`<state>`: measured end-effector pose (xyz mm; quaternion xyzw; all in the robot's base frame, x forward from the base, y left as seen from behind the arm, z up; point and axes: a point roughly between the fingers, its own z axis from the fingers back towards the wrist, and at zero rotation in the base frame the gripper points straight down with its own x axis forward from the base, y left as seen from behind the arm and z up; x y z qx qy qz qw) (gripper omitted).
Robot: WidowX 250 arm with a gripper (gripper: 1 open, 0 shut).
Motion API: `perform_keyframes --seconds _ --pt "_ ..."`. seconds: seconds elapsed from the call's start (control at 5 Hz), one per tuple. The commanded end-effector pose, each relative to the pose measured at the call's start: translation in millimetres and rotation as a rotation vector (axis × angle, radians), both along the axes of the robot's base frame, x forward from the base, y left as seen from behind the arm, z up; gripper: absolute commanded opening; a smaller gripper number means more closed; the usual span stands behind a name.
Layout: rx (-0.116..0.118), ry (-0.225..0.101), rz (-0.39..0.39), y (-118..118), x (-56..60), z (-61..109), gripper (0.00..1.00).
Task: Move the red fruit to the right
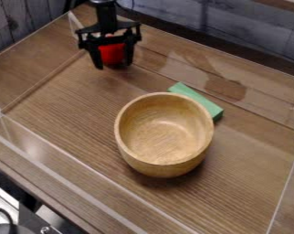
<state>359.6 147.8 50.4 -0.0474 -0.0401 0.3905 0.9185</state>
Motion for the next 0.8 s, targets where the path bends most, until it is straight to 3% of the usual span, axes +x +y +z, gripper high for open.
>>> perform_keyframes --seconds 0.0,0.2,0.6 --pt "0.045 -0.099 -0.038 1.3 4.8 37.1 0.00" --pt "0.041 -0.100 -0.076 2.8 4.0 32.9 0.00" --pt "0.039 -0.100 -0.010 8.9 13.3 36.6 0.00"
